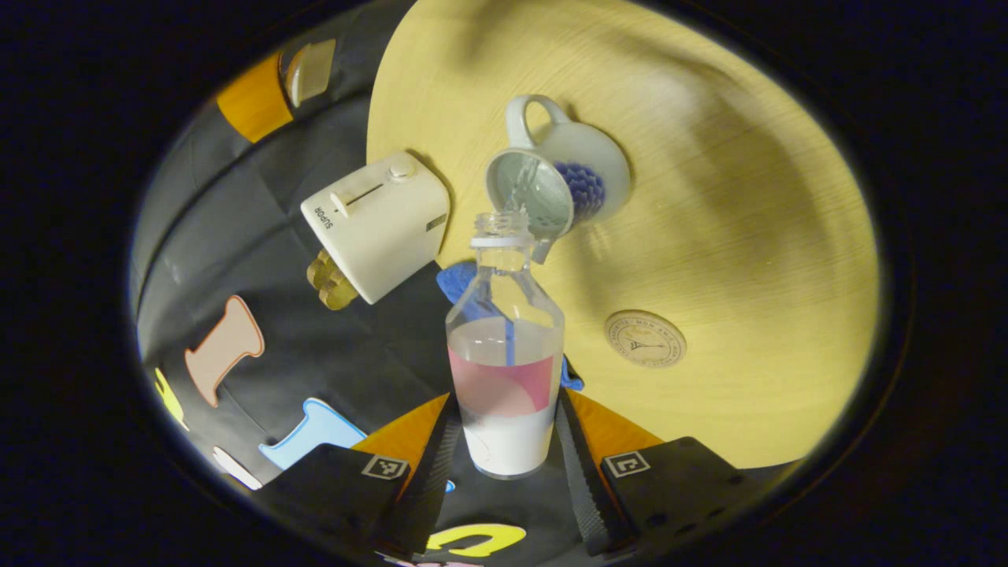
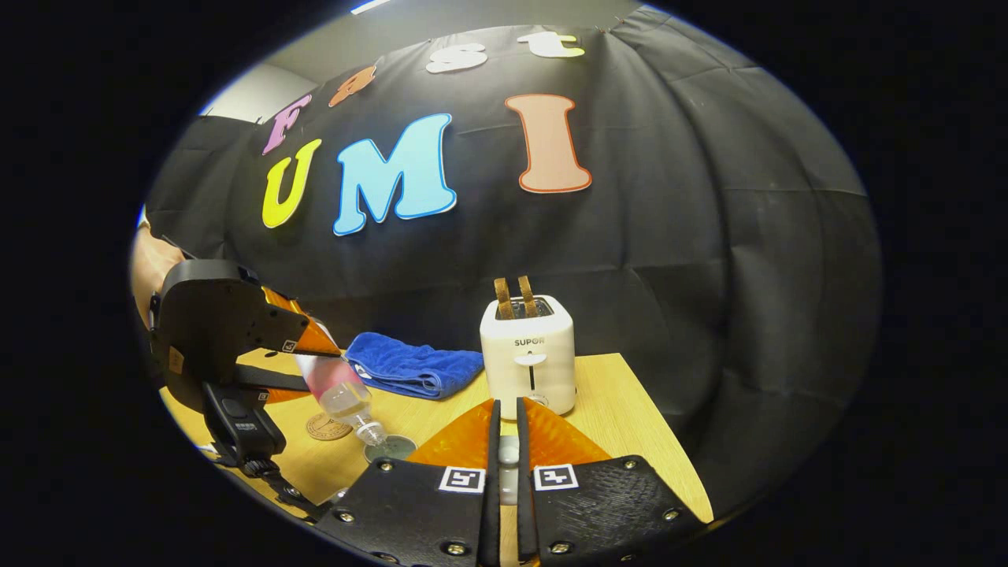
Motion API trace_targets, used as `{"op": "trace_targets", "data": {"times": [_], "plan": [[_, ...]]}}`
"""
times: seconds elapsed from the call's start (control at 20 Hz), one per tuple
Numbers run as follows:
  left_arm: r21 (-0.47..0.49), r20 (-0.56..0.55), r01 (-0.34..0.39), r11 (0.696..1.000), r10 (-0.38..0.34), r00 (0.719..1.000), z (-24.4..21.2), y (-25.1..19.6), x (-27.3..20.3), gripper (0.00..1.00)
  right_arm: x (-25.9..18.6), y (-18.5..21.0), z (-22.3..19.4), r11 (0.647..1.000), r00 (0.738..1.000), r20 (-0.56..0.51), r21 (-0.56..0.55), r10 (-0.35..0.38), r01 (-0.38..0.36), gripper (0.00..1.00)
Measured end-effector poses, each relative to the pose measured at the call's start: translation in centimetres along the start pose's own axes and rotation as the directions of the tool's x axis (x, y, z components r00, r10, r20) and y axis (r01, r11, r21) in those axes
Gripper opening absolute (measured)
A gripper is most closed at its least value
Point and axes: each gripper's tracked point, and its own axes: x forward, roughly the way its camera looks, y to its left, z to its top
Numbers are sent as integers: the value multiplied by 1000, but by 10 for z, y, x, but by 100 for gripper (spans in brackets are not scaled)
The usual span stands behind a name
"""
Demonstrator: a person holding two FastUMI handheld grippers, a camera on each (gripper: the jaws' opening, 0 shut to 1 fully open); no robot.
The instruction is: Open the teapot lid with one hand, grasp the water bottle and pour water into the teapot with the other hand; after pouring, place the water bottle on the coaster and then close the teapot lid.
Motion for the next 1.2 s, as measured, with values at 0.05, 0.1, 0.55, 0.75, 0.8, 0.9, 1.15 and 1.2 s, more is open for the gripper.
{"op": "trace_targets", "data": {"times": [0.05,0.1,0.55,0.75,0.8,0.9,1.15,1.2], "plan": [[7,-2,-5,1000,5,1000,0,2,0,77,0,0,0,1000,1000,0,2,0,0,8],[12,-7,-7,1000,7,1000,-1,2,1,77,-1,0,0,1000,1000,0,3,1,-1,8],[81,-36,-26,996,29,999,0,7,-6,77,-1,0,0,1000,1000,-6,-4,6,-6,8],[110,-38,-20,994,25,999,6,6,-7,77,-1,0,0,1000,1000,-5,1,8,-8,8],[113,-40,-19,993,24,999,6,6,-8,77,-2,1,0,1000,1000,-6,3,9,-9,8],[120,-38,-23,992,28,999,8,8,-10,77,-2,1,0,1000,1000,-7,3,10,-10,8],[118,-39,-14,993,19,999,10,6,-11,77,-1,-1,2,1000,1000,0,-5,8,-8,8],[107,-33,-19,994,22,999,10,5,-12,77,-2,-1,2,1000,1000,1,-6,6,-6,8]]}}
